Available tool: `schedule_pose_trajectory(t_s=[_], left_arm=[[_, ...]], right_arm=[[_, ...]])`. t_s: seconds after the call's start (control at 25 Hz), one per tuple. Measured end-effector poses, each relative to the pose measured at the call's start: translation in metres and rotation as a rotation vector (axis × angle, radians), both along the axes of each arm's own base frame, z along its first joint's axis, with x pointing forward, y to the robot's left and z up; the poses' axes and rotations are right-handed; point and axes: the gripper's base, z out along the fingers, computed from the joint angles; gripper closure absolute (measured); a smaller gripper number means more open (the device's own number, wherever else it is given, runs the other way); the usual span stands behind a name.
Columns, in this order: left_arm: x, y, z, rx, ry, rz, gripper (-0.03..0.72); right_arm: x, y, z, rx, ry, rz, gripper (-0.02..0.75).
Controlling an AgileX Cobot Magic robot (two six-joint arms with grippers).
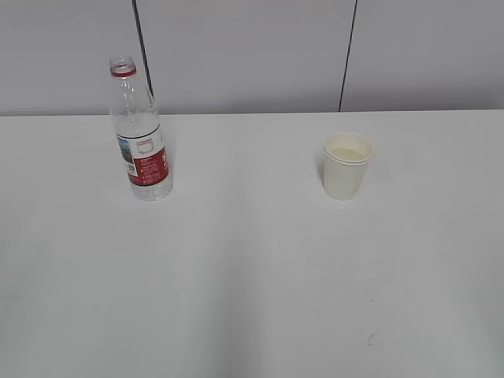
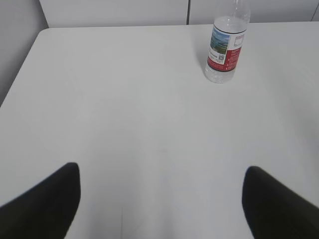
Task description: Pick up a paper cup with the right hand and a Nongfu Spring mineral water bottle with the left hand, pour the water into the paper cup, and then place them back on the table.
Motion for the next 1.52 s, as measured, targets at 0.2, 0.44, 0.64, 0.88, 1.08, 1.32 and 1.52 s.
schedule_pose_trajectory(t_s=[0.2, 0.44, 0.64, 0.88, 1.08, 1.32, 1.52], left_arm=[[0.0, 0.0, 0.0, 0.0, 0.0, 0.0, 0.096], [0.0, -0.0002, 0.0, -0.002, 0.0, -0.002, 0.096], [0.0, -0.0002, 0.0, -0.002, 0.0, -0.002, 0.096], [0.0, -0.0002, 0.0, -0.002, 0.0, -0.002, 0.096], [0.0, -0.0002, 0.0, -0.002, 0.0, -0.001, 0.096], [0.0, -0.0002, 0.0, -0.002, 0.0, -0.001, 0.096], [0.0, -0.0002, 0.0, -0.002, 0.0, -0.001, 0.096]], right_arm=[[0.0001, -0.001, 0.0002, -0.011, -0.003, -0.006, 0.156], [0.0004, -0.0021, 0.0006, -0.023, -0.007, -0.004, 0.156], [0.0001, -0.0021, 0.0008, -0.023, -0.009, -0.041, 0.156], [-0.001, -0.0023, 0.0008, -0.025, -0.008, -0.153, 0.156], [-0.001, -0.0023, 0.0008, -0.025, -0.008, -0.156, 0.156], [-0.0008, -0.0001, 0.0006, -0.024, -0.006, -0.13, 0.156], [-0.0003, 0.0049, 0.0003, -0.061, -0.001, -0.044, 0.156]])
